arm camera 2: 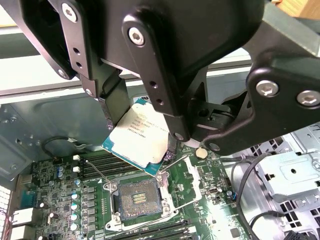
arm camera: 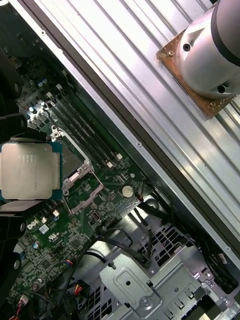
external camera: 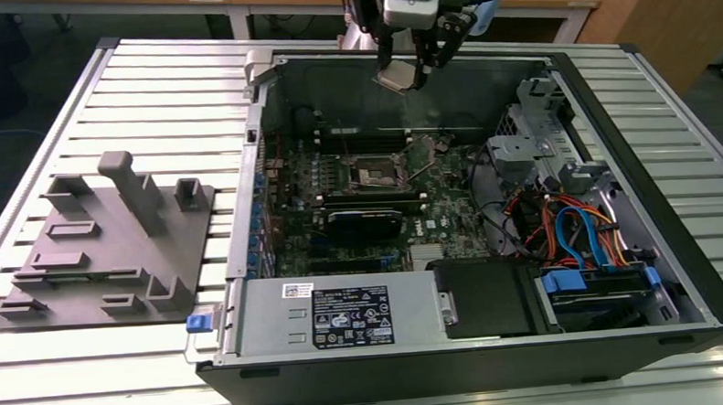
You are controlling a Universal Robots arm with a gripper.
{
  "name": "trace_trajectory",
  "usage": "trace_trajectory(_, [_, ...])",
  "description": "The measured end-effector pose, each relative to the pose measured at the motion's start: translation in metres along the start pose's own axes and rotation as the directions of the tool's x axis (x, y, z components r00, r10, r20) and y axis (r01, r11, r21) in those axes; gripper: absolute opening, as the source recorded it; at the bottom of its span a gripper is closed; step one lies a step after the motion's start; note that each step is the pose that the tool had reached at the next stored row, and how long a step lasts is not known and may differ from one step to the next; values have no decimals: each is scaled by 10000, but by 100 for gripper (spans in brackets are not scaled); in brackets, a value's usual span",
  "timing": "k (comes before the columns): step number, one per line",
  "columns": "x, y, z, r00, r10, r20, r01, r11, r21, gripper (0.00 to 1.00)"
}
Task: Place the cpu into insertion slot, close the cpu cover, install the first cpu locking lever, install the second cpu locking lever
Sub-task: 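Place the cpu into insertion slot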
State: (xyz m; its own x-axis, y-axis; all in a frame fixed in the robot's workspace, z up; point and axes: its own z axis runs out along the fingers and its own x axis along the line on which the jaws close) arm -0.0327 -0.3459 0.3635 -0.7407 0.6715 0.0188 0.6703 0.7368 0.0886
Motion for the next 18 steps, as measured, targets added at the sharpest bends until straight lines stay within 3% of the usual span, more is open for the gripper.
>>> trace_trajectory(9, [0,0,0,10000,33,3,-33,10000,-1,54])
trace_trajectory(18, [0,0,1,9984,557,49,-557,9984,-11,54])
